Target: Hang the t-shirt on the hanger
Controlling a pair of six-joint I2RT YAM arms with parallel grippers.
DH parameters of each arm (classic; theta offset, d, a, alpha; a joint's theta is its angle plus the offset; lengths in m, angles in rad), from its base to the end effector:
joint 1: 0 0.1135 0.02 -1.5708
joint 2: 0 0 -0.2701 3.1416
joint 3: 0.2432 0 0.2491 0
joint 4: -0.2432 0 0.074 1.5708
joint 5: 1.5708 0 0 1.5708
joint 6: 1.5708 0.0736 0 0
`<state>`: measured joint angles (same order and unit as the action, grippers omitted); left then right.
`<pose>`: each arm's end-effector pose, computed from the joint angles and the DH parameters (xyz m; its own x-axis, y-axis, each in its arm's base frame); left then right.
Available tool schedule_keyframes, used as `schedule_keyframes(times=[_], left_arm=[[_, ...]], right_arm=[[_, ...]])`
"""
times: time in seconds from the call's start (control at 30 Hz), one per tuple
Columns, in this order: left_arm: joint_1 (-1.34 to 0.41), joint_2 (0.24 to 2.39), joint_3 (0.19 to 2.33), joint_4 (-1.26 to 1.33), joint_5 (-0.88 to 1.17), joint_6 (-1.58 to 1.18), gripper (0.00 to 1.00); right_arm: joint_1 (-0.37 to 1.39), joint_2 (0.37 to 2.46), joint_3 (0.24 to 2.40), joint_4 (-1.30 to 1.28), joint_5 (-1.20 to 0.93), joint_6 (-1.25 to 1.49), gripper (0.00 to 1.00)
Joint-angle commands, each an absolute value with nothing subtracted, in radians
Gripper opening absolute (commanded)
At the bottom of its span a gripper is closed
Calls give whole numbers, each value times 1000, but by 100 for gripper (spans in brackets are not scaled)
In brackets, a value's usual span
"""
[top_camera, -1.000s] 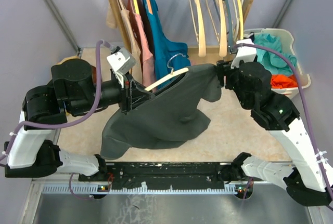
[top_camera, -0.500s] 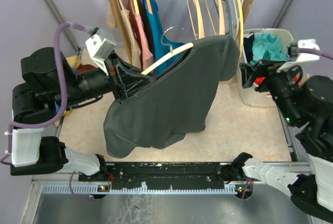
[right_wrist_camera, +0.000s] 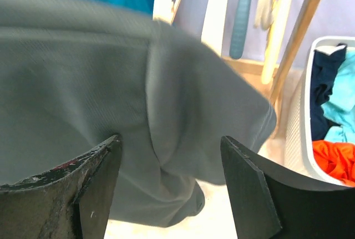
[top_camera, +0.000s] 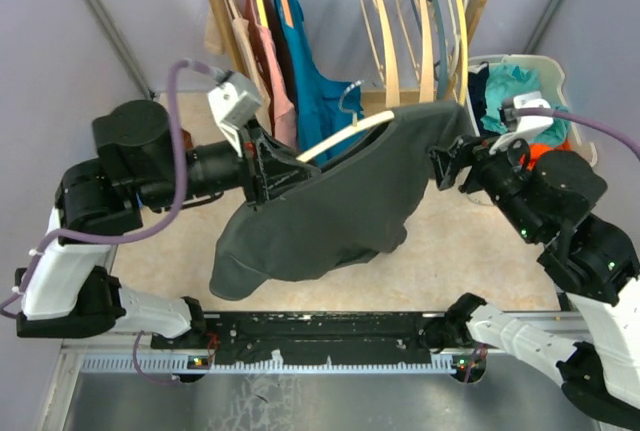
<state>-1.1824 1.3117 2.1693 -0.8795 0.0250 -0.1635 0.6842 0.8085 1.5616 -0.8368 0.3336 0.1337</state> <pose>0.0783 -0.1961 0.5934 -0.1603 -0.0379 -0.9863 0.9209 0.3540 -0.1633 0.1019 0.0520 0.5060 -0.1101 0.0727 -0.9913 -0.3326 0.9371 0.1057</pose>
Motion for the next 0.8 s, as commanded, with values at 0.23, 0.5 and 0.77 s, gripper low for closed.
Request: schedule_keyframes(times=[0.23,0.5,0.77], left_arm=[[-1181,1189,2001,-827,72,-231,2],[-1182,1185,1994,-824,87,-232,2],[-1181,1180,1987,-850,58,-231,2]], right_arm=[[675,736,1341,-679,137,206,71],[676,728,1225,-566,105,265,46],[675,729,1290,-560,175,258,0]])
